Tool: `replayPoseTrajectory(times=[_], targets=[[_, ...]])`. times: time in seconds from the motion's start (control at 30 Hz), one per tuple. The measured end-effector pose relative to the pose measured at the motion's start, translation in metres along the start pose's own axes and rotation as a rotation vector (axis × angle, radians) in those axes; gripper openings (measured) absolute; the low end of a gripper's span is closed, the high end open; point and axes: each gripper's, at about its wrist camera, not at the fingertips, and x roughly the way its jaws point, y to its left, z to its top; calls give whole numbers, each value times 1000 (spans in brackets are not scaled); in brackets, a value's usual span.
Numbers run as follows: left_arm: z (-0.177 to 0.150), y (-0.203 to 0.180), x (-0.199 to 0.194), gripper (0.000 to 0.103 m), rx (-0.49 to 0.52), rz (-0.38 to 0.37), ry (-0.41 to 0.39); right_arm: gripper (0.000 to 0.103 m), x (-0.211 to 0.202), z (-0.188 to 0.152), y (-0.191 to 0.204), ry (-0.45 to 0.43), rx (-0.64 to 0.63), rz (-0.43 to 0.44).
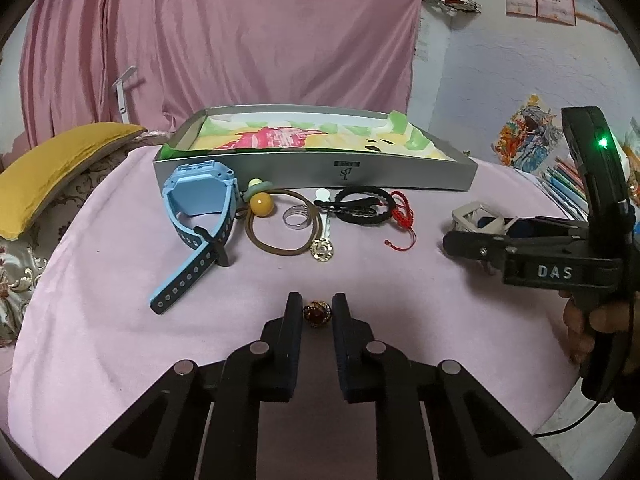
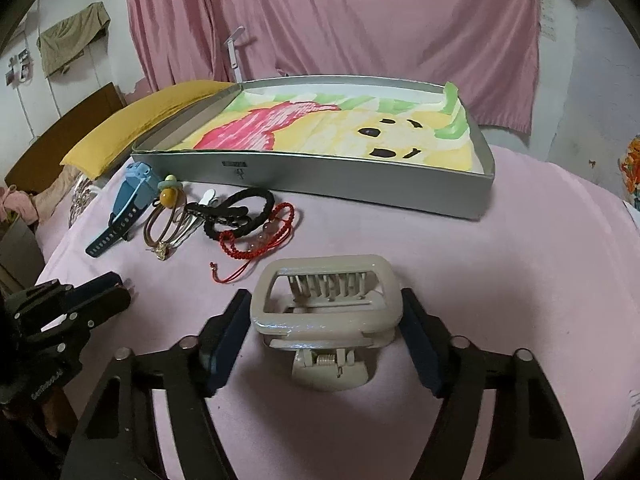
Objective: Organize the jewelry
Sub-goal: 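Close the left tool on the red-gem ring while the right tool grasps the beige hair clip, then carry the ring in the left tool and the clip in the right tool over the tray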
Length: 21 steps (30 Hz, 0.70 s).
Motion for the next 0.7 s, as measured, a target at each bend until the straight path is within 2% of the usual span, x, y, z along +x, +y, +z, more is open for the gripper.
replayPoseTrajectory(times=[0.17,0.4,0.5,0.7], targets=[[0,0,-2,14,-17,-29,-17,60,-1,-1,-3,-13,15,40],[22,-3,-24,14,6,-39,-158,59,-11,-8,1,-78,40,119],[41,-2,-32,14,23,-25,-221,59,-24,3,5,-170,44,142],[86,6,-36,14,35,21,-386,59,-57,42,10,-406,25,109]])
